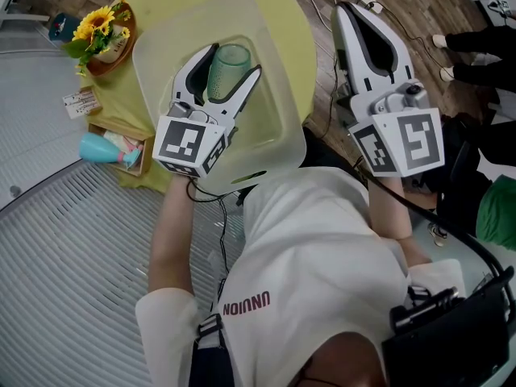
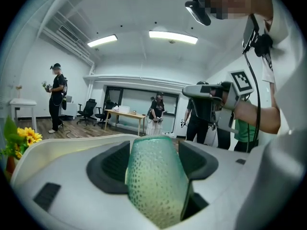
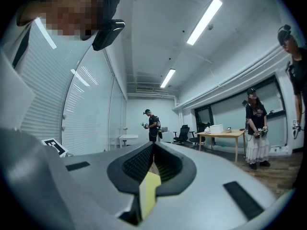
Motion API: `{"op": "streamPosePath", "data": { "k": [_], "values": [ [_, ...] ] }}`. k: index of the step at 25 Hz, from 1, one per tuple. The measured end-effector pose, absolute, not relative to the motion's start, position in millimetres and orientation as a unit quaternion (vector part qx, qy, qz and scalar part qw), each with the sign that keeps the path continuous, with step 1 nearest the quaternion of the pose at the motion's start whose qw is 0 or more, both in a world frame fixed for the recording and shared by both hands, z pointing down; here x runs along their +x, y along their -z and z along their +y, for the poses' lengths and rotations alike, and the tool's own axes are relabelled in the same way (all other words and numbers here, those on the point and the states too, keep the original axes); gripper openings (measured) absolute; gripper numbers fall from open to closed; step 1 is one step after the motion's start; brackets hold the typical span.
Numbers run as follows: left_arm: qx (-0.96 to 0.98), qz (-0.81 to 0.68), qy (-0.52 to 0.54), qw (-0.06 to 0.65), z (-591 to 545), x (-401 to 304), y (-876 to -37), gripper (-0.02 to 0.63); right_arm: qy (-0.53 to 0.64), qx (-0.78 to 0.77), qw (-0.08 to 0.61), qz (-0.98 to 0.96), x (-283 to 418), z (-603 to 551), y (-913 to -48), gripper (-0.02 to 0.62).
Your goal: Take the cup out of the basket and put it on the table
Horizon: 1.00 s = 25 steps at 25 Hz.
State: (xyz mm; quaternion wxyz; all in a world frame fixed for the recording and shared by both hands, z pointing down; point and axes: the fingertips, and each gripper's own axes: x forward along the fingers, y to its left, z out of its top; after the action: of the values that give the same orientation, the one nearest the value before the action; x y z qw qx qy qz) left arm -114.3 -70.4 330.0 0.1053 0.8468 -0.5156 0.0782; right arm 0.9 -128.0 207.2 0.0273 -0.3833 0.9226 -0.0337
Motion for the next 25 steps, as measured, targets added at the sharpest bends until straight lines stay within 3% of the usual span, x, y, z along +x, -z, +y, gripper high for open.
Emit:
{"op": "streamPosePath", "data": {
  "k": [25],
  "values": [
    [0.842,-0.538,-0.012,0.032,-66.8,-115.7,-277.0,0.33,0.028,-0.368,0.023,0.929,-8.7,-125.6,-205.3,0.02]
  ]
}}
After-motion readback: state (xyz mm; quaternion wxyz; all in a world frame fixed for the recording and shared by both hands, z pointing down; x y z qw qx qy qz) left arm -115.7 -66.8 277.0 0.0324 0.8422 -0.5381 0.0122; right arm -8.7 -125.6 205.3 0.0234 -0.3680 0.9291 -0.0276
